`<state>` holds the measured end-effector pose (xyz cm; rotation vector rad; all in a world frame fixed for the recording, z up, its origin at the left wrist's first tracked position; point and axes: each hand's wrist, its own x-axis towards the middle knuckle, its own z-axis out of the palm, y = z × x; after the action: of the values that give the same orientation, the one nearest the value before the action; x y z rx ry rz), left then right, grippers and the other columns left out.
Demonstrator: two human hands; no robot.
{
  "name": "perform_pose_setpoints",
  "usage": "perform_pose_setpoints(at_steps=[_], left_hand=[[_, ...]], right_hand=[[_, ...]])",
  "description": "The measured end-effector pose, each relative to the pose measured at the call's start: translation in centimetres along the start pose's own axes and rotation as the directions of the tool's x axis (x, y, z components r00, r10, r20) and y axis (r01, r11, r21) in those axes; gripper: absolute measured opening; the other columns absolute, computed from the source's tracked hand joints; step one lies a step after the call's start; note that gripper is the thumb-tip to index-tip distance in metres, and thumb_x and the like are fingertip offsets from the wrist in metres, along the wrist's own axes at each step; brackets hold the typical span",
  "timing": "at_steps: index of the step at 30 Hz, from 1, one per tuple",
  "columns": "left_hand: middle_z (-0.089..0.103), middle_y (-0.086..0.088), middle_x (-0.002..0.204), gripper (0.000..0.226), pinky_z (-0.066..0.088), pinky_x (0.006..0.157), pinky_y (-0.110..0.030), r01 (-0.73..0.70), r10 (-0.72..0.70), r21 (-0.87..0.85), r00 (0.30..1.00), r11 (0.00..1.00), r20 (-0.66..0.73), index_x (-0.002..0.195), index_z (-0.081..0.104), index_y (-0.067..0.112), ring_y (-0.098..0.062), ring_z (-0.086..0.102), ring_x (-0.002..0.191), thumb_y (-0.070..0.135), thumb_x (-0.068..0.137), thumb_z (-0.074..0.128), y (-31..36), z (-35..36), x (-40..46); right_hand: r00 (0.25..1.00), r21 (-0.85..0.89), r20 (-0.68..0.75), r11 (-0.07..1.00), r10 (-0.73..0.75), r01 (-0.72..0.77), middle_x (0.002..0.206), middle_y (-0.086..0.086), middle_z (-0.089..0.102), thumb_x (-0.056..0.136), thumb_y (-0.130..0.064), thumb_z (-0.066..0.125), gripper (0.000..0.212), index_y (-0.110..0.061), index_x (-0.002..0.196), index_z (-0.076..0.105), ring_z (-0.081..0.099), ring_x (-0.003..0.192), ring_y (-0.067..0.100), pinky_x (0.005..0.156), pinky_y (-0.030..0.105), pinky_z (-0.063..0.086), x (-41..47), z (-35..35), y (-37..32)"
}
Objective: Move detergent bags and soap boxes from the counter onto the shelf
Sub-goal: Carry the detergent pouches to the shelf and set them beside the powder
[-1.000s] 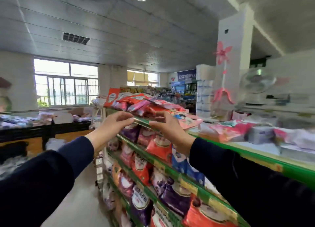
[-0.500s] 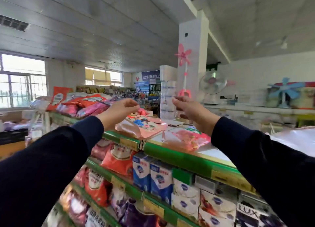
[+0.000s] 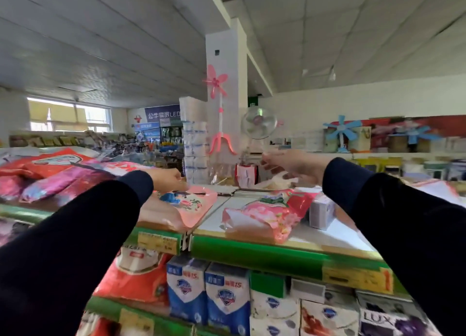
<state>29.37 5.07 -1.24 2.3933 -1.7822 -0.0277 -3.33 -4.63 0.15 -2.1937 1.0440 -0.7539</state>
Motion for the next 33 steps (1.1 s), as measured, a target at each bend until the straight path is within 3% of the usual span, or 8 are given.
perform_pose_setpoints(at_steps=[3,7,13,16,20,23,28,33], left_hand=[[0.043,-0.011,0.158,0.078,0.038,0.112,-0.038,0.044,-0.045,0.013,0.998,0.999,0.038,0.160,0.027,0.017,-0.030,0.046,0.140,0.057,0.099,0.053,-1.2,0.6,1.3],[0.067,-0.008,0.122,0.077,0.050,0.082,-0.031,0.055,-0.054,-0.013,0.996,0.998,0.068,0.159,0.026,0.018,-0.022,0.066,0.102,0.053,0.098,0.058,-1.4,0.8,2.5],[0.033,-0.006,0.164,0.080,0.031,0.120,-0.044,0.086,-0.036,-0.336,0.988,0.938,0.153,0.159,0.033,0.020,-0.028,0.035,0.148,0.057,0.094,0.062,-2.2,0.4,4.4],[0.033,-0.008,0.163,0.068,0.032,0.120,-0.045,0.147,-0.083,-0.571,0.987,0.808,0.138,0.155,0.041,0.016,-0.030,0.033,0.148,0.041,0.097,0.067,-3.0,0.9,5.1],[0.049,-0.009,0.151,0.059,0.050,0.106,-0.044,0.226,-0.091,-0.682,0.969,0.696,0.228,0.149,0.047,0.007,-0.031,0.051,0.134,0.024,0.097,0.069,-3.3,0.2,5.7],[0.063,-0.016,0.134,0.052,0.061,0.074,-0.029,0.223,-0.044,-0.704,0.964,0.674,0.263,0.147,0.047,0.001,-0.021,0.069,0.095,0.020,0.102,0.062,-2.8,0.3,5.5],[0.030,-0.008,0.166,0.077,0.026,0.121,-0.033,0.115,-0.052,-0.536,0.990,0.836,0.131,0.156,0.037,0.013,-0.024,0.032,0.150,0.049,0.094,0.066,-3.3,2.1,6.1],[0.033,-0.009,0.164,0.067,0.025,0.118,-0.032,0.101,-0.035,-0.652,0.993,0.751,0.113,0.151,0.045,0.014,-0.025,0.031,0.150,0.040,0.095,0.069,-3.5,2.2,6.7]], right_hand=[[0.995,-0.205,-0.037,0.974,0.088,-0.094,0.127,0.003,0.067,0.102,-0.055,0.045,0.044,-0.024,0.129,0.064,0.062,0.114,0.022,0.099,0.041,0.051,-0.1,-0.6,0.6],[0.976,-0.418,-0.068,0.883,0.204,-0.214,0.142,0.009,0.060,0.103,-0.058,0.039,0.058,-0.019,0.144,0.054,0.063,0.109,0.024,0.087,0.028,0.046,-0.2,-1.2,1.5],[0.908,-0.614,-0.027,0.710,0.419,-0.346,0.157,0.010,0.046,0.096,-0.074,0.032,0.080,-0.016,0.146,0.052,0.045,0.141,0.030,0.114,0.039,0.032,1.0,-1.0,3.6],[0.877,-0.568,-0.026,0.715,0.480,-0.408,0.135,0.009,0.067,0.090,-0.081,0.035,0.081,-0.017,0.129,0.066,0.065,0.115,0.025,0.104,0.037,0.041,1.7,-0.3,4.2],[0.849,-0.375,0.042,0.796,0.527,-0.476,0.079,0.004,0.080,0.090,-0.074,0.049,0.063,-0.016,0.104,0.069,0.077,0.068,0.017,0.063,0.023,0.057,2.6,0.3,4.2],[0.848,-0.281,0.088,0.829,0.523,-0.483,0.098,0.007,0.080,0.089,-0.071,0.055,0.061,-0.016,0.112,0.068,0.078,0.087,0.021,0.084,0.032,0.061,2.9,0.4,4.6],[0.859,-0.262,0.023,0.832,0.512,-0.489,0.113,0.011,0.075,0.090,-0.074,0.047,0.074,-0.011,0.126,0.063,0.075,0.099,0.026,0.098,0.036,0.055,3.3,0.5,5.3],[0.817,-0.255,0.064,0.801,0.572,-0.541,0.082,0.007,0.080,0.092,-0.074,0.045,0.065,-0.013,0.106,0.064,0.075,0.071,0.019,0.076,0.027,0.059,3.3,0.1,4.2]])
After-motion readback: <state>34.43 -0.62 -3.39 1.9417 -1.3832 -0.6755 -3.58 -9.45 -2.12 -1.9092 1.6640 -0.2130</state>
